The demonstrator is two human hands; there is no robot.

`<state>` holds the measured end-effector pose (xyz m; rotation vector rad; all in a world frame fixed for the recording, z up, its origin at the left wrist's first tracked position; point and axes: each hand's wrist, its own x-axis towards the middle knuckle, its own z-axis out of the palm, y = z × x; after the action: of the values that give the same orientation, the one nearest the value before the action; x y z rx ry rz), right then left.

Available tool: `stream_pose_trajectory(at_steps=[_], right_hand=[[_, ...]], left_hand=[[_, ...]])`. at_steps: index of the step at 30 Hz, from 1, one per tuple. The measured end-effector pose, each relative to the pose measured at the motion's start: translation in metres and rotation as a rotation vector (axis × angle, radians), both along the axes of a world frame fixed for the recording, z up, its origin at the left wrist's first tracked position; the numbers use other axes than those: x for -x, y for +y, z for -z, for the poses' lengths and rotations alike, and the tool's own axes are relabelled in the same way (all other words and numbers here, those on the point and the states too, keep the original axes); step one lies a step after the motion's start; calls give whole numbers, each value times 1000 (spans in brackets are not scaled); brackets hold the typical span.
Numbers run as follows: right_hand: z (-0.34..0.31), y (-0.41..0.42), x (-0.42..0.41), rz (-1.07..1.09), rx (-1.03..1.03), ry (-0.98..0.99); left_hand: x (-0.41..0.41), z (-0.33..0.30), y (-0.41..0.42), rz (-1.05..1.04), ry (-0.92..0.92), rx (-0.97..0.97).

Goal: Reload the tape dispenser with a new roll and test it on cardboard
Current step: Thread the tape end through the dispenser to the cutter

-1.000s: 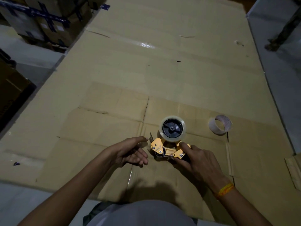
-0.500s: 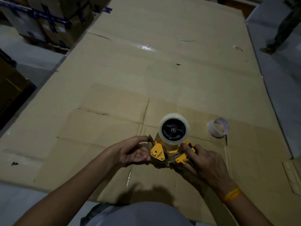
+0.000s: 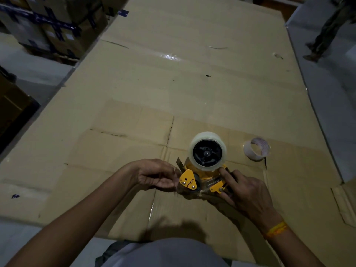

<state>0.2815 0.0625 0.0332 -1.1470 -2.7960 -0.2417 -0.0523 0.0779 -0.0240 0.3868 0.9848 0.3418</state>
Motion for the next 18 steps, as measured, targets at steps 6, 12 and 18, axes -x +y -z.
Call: stream_pose_trajectory(at_steps=[6, 12, 18], right_hand=[[-4, -1, 0, -15, -27, 24], [-3, -5, -1, -23, -24, 43], [-4, -5, 0, -16, -30, 59]], left_hand=[[4, 4, -8, 24, -84, -184], [11, 1, -10, -10, -120, -217], [18, 0, -8, 49, -234, -144]])
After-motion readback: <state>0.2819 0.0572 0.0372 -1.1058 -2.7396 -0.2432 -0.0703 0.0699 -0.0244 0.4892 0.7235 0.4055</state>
